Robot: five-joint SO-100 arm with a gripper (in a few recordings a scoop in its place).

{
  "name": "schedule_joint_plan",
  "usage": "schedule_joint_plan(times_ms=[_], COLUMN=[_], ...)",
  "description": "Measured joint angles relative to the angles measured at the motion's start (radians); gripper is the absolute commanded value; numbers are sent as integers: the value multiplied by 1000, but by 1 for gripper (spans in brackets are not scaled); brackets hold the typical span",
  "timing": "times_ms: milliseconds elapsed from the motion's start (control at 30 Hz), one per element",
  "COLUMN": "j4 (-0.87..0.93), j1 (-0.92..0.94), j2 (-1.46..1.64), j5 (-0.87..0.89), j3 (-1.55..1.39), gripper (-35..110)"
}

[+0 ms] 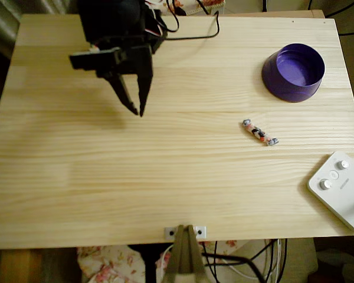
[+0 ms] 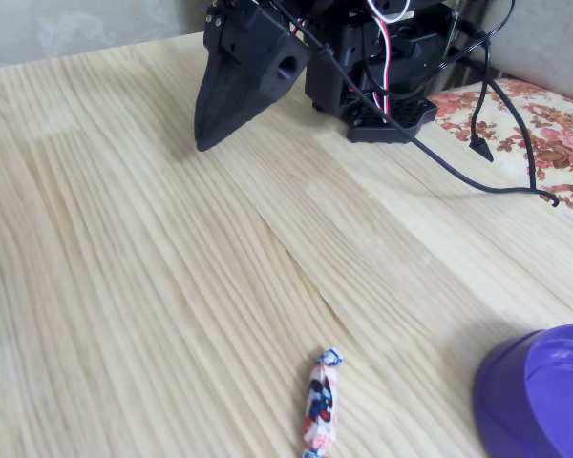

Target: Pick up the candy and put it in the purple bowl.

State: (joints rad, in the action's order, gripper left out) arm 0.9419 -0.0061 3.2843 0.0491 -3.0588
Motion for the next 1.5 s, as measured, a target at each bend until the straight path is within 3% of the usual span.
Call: schedule_joint_plan(times_ms=[1200,1500], j4=[0,-23], j1=[0,-75], j2=[0,0], j5=[0,38], j3=[0,0], gripper=[0,0])
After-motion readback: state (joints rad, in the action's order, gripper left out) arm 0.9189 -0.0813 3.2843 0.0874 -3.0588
